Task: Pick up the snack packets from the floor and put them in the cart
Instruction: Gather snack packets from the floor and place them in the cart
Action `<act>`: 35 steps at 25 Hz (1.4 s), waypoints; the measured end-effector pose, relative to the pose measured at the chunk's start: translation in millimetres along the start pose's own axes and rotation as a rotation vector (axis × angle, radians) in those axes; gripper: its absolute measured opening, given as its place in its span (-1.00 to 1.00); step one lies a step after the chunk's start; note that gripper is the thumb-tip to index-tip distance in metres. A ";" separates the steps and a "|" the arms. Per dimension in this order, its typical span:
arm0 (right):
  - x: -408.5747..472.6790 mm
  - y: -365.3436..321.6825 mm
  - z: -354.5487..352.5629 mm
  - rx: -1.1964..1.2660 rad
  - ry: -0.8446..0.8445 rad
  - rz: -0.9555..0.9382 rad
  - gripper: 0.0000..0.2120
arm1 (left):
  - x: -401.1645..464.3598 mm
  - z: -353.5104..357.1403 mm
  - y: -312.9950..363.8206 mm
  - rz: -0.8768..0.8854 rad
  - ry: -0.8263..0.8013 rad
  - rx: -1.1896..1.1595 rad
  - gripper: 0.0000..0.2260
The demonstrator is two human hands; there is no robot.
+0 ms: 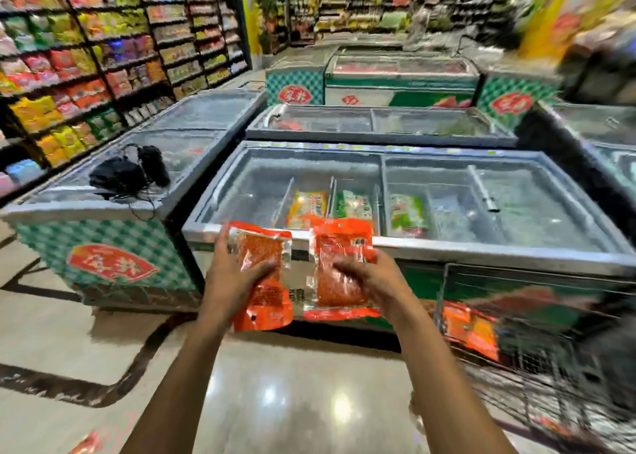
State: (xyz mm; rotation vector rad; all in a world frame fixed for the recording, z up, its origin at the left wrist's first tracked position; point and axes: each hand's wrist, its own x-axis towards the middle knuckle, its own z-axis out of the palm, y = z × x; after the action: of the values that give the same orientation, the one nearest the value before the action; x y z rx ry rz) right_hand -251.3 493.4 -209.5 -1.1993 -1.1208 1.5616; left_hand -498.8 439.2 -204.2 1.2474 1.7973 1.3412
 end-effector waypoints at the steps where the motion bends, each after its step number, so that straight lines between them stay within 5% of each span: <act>1: -3.0 0.1 -29.3 0.012 0.040 0.001 -0.69 | -4.0 28.4 12.1 0.016 -0.030 -0.001 0.02; 7: -2.3 -5.1 -227.1 0.064 0.278 -0.003 -0.81 | 0.2 227.2 57.7 0.124 -0.352 0.011 -0.43; 19: 108.5 68.7 -559.5 -0.009 0.592 0.107 -0.65 | 49.5 618.7 34.0 0.089 -0.653 0.075 -0.53; 26: 159.4 189.4 -705.6 0.023 0.658 0.259 -0.75 | 19.0 808.2 -61.1 -0.039 -0.800 0.139 -0.54; 29: 184.2 276.3 -758.7 0.034 0.640 0.362 -0.65 | 3.6 876.8 -125.2 -0.107 -0.808 0.154 -0.55; 32: 210.9 362.7 -802.3 0.077 0.651 0.453 -0.77 | -3.0 937.1 -189.8 -0.145 -0.786 0.213 -0.53; 35: 231.1 425.3 -824.8 0.108 0.669 0.540 -0.55 | -8.7 982.0 -238.9 -0.156 -0.788 0.204 -0.54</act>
State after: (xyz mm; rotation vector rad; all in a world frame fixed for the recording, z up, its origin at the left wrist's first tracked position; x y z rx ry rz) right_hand 471.5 739.3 -785.4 -1.8595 -0.2820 1.3854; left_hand 256.1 817.5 -759.5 1.4354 1.4240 0.4637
